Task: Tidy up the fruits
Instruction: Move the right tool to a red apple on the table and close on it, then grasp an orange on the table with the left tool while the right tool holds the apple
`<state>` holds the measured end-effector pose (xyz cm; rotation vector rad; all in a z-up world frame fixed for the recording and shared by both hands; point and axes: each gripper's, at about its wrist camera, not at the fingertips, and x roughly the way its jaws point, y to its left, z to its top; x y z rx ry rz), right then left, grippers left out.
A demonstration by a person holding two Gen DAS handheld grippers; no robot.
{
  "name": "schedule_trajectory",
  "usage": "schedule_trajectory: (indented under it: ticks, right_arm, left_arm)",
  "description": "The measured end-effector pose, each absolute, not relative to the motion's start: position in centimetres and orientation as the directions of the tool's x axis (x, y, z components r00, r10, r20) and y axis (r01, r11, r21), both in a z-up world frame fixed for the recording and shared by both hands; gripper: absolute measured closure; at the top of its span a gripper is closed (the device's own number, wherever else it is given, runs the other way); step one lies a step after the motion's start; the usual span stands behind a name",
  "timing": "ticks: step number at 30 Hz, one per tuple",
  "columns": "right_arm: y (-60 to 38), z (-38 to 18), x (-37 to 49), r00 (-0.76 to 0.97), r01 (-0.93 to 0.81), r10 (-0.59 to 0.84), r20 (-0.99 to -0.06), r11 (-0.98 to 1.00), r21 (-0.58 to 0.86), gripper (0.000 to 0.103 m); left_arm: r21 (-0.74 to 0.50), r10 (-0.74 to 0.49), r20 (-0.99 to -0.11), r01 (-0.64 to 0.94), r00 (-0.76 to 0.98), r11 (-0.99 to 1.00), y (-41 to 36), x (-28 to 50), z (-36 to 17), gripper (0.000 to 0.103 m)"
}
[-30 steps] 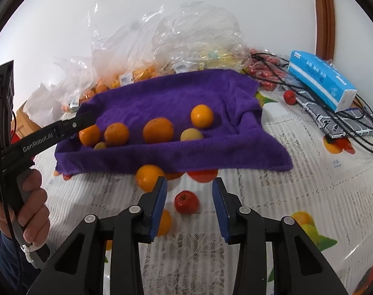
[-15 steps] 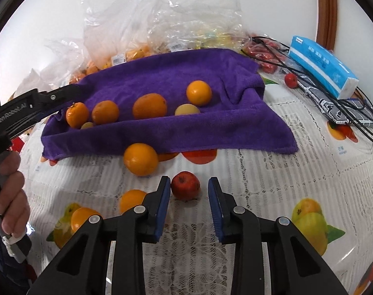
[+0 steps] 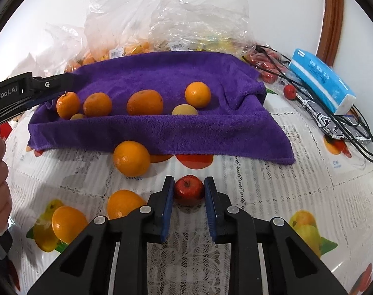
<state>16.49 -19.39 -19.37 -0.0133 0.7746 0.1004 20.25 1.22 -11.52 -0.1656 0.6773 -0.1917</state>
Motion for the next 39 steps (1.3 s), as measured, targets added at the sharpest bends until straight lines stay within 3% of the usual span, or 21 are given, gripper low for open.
schedule_trajectory:
  ticks: [13,27,39]
  right_arm:
    - [-23.2,-18.4,14.0,0.734,-0.035,0.089,-0.673,0.995,0.094,0.078]
    - [-26.0,-16.7,10.1,0.772,0.018,0.054,-0.633,0.994,0.107,0.078]
    - [-26.7,-17.1,8.3,0.779,0.021,0.052,-0.625,0.994,0.109,0.078]
  left_arm:
    - [-0.216,-0.292,-0.589,0.201,0.754,0.955,0.2,17.8,-12.3,0.057]
    - [-0.252,-0.423,-0.644,0.345,0.638,0.904,-2.9,12.4,-14.7,0.051]
    - [-0.145,-0.295,-0.739,0.285,0.605,0.948,-4.5,11.8,-16.5,0.055]
